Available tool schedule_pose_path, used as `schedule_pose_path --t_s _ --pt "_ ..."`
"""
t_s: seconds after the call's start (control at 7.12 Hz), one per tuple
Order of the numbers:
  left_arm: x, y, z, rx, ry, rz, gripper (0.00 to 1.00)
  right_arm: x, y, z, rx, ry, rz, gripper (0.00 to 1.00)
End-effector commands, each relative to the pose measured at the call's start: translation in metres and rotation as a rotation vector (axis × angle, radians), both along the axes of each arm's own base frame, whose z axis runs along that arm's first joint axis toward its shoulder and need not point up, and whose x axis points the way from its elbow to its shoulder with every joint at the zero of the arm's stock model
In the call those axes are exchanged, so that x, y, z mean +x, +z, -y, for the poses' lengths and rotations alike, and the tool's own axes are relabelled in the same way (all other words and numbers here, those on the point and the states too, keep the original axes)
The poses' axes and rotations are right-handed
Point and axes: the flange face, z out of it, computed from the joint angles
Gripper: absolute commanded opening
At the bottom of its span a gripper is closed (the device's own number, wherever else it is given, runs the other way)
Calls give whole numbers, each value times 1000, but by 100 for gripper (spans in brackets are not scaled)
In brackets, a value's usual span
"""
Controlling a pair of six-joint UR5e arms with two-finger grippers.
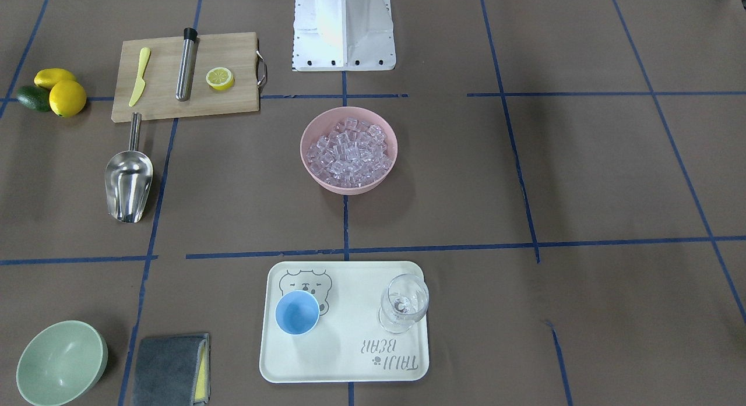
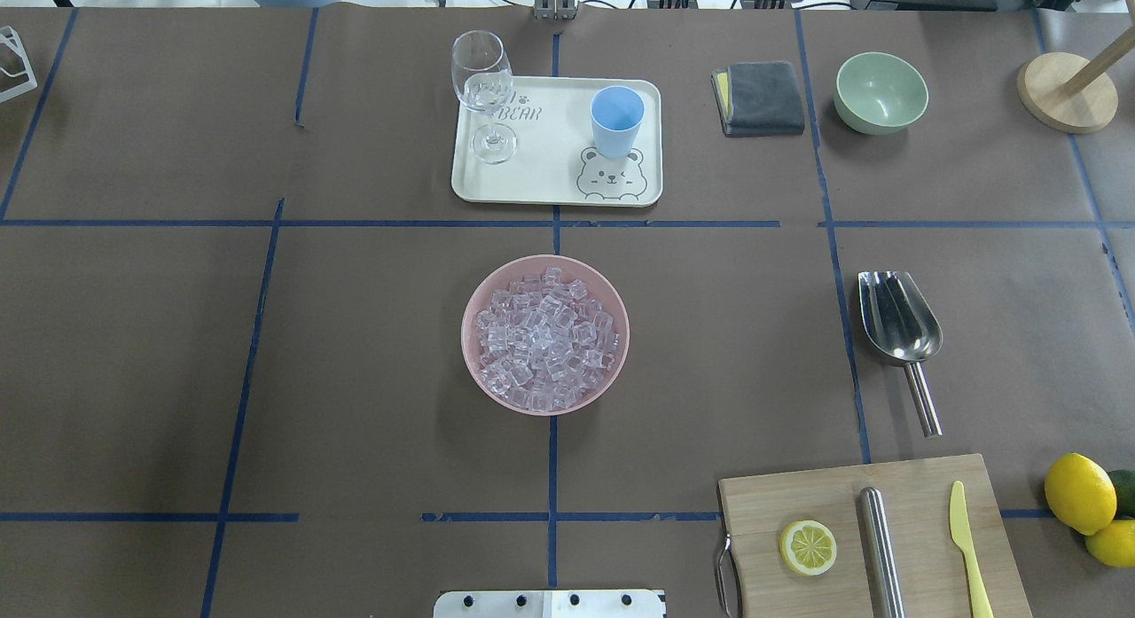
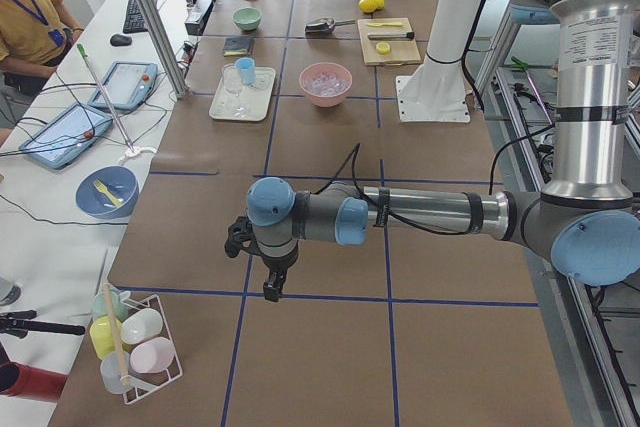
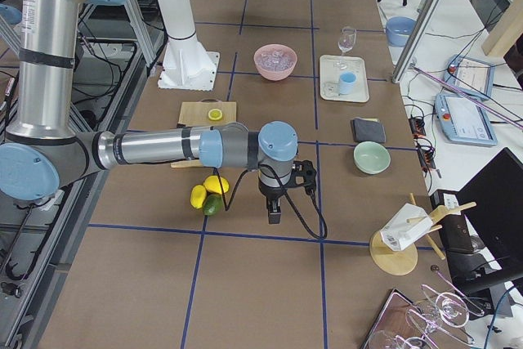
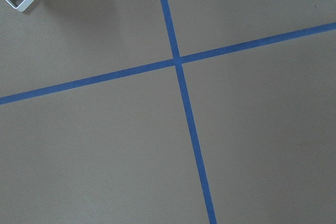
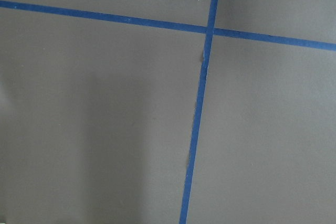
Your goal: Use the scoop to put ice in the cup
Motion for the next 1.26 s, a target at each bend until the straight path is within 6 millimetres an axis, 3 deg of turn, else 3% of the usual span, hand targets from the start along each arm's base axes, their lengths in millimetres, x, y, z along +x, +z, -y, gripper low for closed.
schedule_pose_path --t_s 0.0,0.14,0.28,0.7,0.84,0.98,1.12 --pt "0 3 0 -1 3 2 100 0 -4 1 8 0 2 100" --pt "-2 0 -1 3 -1 3 100 0 -12 3 24 1 1 100" --pt "-2 1 -2 2 -2 3 100 -1 -28 19 60 3 2 100" --pt "-8 -19 7 62 -10 100 100 0 -25 21 46 11 -4 100" --pt "-7 -36 15 100 -8 104 100 -1 -18 28 15 26 6 100" --pt "-5 -61 46 143 -17 93 100 -1 -20 31 4 43 5 100" --pt "-5 -80 57 180 -19 89 100 -1 -22 34 13 41 0 100"
